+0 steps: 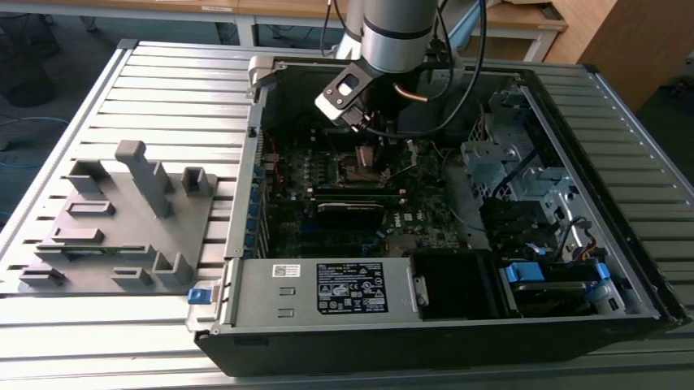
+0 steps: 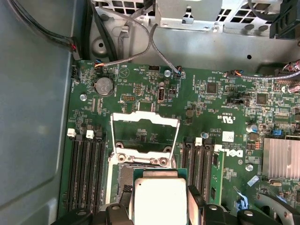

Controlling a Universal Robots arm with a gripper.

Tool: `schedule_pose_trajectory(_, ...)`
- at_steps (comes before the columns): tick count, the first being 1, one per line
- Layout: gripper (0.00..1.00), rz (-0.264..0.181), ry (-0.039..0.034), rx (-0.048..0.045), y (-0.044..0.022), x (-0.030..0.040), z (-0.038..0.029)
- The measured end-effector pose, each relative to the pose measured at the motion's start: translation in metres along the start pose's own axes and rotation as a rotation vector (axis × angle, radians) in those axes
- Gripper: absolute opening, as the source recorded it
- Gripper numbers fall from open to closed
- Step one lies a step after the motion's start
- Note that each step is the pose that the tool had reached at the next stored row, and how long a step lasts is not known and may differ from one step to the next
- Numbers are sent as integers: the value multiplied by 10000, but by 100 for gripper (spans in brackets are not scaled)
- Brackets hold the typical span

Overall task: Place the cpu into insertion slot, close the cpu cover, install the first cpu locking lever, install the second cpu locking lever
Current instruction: 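Place the cpu into insertion slot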

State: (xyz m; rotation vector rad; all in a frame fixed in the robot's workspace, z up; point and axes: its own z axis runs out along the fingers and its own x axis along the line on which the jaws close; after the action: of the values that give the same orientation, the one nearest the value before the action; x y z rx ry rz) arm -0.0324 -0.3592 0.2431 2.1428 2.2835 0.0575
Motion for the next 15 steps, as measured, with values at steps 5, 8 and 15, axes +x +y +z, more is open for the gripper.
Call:
schedule_pose_trajectory(5,54,20,4,-2,0,0,6)
schedule_pose_trajectory(8,54,258,-6,-5,-1,0,14)
schedule_pose_trajectory(15,54,579,-18,-11,-48,16,37)
